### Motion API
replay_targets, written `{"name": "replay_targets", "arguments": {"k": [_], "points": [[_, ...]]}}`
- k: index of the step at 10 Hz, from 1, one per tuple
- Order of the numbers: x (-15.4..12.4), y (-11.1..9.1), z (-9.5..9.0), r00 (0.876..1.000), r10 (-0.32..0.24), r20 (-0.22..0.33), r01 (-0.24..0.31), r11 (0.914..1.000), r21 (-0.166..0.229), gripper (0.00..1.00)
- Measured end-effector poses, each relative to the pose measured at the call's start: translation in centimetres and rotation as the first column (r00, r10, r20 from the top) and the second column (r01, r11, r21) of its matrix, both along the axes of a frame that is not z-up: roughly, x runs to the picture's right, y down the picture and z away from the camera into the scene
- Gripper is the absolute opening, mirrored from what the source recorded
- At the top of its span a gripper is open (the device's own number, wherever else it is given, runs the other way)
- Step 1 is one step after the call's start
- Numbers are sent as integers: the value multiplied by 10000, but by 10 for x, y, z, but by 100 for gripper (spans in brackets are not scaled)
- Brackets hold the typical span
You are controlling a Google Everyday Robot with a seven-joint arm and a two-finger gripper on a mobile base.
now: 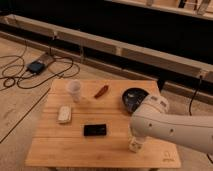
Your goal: Knock the bottle over
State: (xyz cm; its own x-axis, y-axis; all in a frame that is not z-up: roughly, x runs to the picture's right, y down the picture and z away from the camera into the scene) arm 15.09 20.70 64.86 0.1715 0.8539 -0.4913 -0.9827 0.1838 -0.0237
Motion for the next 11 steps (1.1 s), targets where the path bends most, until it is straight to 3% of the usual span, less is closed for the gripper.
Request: {"name": "replay_targets", "arguments": {"k": [4, 7, 9, 11], "points": [[7, 14, -6, 9993, -142, -348, 109, 9956, -936, 61], [-7, 24, 3, 9998, -189, -10, 185, 9892, -1452, 61], [-24, 20, 9, 9986, -262, 451, 328, 9878, -1523, 61], [-43, -7, 15, 9935, -705, 897, 813, 9890, -1237, 61]]}}
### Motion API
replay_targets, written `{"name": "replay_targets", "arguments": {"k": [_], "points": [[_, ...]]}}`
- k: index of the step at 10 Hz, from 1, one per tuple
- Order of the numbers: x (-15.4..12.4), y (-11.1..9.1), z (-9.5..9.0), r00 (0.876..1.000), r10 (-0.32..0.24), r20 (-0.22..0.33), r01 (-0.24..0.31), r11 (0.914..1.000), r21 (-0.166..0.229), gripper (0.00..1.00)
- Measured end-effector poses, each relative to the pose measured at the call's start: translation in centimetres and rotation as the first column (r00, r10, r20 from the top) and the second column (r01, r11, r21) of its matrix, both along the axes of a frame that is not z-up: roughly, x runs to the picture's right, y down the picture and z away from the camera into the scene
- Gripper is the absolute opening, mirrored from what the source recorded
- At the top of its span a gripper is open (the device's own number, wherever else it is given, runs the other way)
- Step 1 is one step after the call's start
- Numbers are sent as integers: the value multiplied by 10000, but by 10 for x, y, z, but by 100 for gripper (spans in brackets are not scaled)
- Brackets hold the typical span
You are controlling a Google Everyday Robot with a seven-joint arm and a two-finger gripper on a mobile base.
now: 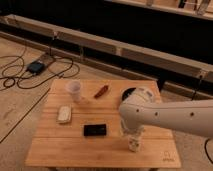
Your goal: Knock the bottle over
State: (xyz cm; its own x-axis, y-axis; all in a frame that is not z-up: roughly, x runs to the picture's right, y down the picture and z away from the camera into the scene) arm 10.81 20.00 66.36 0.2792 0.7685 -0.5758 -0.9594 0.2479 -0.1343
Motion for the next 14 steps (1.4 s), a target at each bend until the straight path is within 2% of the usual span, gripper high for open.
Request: {"name": "replay_targets", "arguments": {"k": [1, 3, 5, 7, 8, 10, 11, 14], "points": [[-5, -20, 1, 9997, -247, 52, 246, 9994, 248, 61], [1, -75, 4, 9964, -777, -354, 807, 9923, 940, 61], [17, -136, 11, 9876, -1121, -1100, 1308, 9746, 1817, 61], [16, -185, 27, 9790, -1438, -1448, 1776, 9500, 2570, 61], [9, -200, 34, 9770, -1607, -1403, 1954, 9381, 2861, 61], [-14, -230, 53, 9757, -1998, -898, 2189, 9039, 3674, 61], [-16, -232, 54, 9753, -2035, -858, 2208, 9010, 3734, 61], [-15, -232, 54, 9752, -2040, -862, 2214, 9010, 3731, 61]]}}
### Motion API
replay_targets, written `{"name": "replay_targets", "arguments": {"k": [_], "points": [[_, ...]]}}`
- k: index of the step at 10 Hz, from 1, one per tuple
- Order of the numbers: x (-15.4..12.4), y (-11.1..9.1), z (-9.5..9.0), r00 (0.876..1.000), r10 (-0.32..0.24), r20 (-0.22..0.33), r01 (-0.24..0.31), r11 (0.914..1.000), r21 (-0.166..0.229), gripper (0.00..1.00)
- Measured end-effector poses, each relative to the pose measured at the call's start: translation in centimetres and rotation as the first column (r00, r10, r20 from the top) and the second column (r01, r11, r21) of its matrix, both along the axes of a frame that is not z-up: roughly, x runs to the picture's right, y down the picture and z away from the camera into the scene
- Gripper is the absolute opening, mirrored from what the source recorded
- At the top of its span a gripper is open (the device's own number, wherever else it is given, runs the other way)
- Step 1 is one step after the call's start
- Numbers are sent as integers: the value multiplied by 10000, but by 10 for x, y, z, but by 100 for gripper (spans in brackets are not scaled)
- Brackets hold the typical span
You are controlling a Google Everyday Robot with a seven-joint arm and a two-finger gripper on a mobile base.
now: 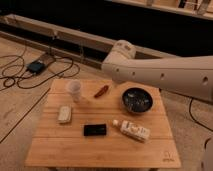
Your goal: Knock the bottle over
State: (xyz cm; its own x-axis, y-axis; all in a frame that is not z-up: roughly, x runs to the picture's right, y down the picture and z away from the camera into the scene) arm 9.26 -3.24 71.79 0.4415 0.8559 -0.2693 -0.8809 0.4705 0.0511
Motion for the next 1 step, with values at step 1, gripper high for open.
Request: {"name": "replay_targets", "arguments": {"k": [1], "points": [[0, 0, 0, 10000, 0, 0, 0, 10000, -1, 61]]}}
